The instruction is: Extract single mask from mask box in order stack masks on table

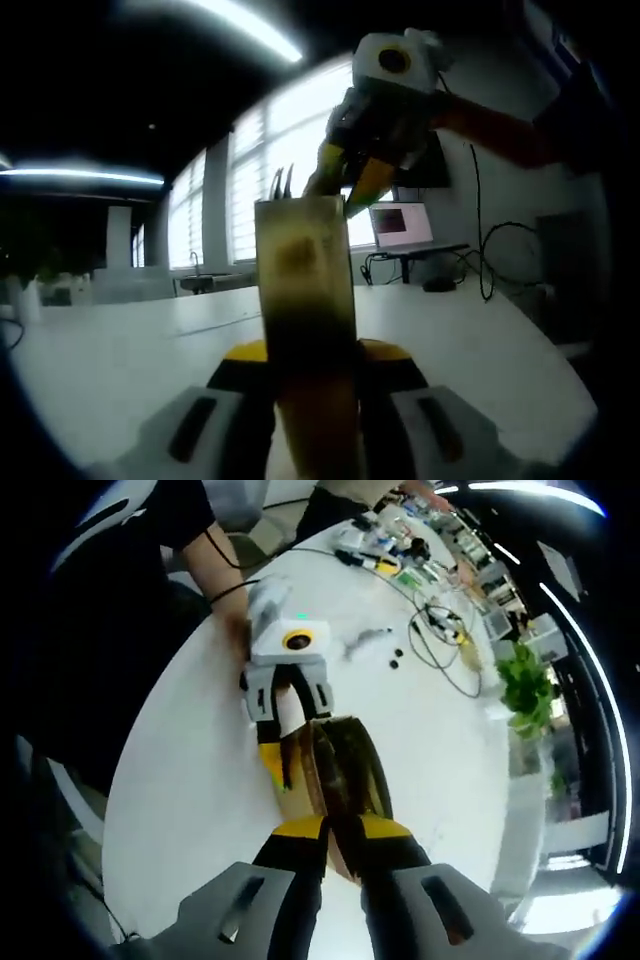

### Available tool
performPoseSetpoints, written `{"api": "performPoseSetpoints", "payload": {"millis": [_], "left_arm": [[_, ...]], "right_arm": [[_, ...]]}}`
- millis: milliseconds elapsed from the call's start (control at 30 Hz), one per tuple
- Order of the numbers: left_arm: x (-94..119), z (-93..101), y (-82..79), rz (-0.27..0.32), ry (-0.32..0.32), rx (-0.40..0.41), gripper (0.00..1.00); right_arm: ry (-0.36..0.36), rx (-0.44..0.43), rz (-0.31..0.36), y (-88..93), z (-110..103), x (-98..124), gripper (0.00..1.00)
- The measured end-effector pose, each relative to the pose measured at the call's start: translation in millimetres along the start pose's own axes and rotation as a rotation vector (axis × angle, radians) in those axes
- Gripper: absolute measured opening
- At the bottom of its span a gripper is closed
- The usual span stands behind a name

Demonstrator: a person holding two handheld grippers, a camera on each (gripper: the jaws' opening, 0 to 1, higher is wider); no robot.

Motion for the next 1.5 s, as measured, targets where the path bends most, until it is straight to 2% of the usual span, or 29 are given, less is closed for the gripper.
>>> {"api": "performPoseSetpoints", "payload": {"millis": [167, 467, 567, 833, 1233, 1333, 1500], "left_arm": [[0.0, 0.5, 0.0, -0.001, 0.001, -0.003, 0.33], [-0.1, 0.1, 0.2, -0.004, -0.002, -0.008, 0.34], [0.1, -0.2, 0.4, -0.005, -0.002, -0.013, 0.34], [-0.1, -1.1, 1.2, -0.008, -0.002, -0.016, 0.35], [0.7, 1.0, 1.3, -0.020, 0.000, -0.017, 0.34], [-0.2, 1.6, 1.7, -0.023, 0.000, -0.017, 0.34], [-0.7, 2.3, 2.1, -0.025, 0.000, -0.019, 0.34]], "right_arm": [[-0.034, -0.020, 0.017, -2.1, 2.0, -1.8, 0.05], [-0.098, -0.010, -0.005, -1.2, 9.6, -11.8, 0.04], [-0.121, -0.003, -0.012, -4.2, 0.5, -15.6, 0.02], [-0.131, -0.001, -0.007, -4.3, 8.2, -22.3, 0.00], [-0.151, -0.026, 0.027, -1.6, 7.5, -10.0, 0.00], [-0.125, -0.029, 0.058, -4.1, 3.2, -0.8, 0.00], [-0.092, -0.055, 0.105, -1.3, 10.1, 16.1, 0.00]]}}
Point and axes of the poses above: the point that each gripper's makers call its tool centre point, and the gripper's own axes: x roughly backward along the fingers, z roughly to its right, y roughly out of its underside, the point moved 7 cm from there along x, roughly backward along the fingers, and after that the axes turned 10 degrees about -x, right-handed, at the moved point
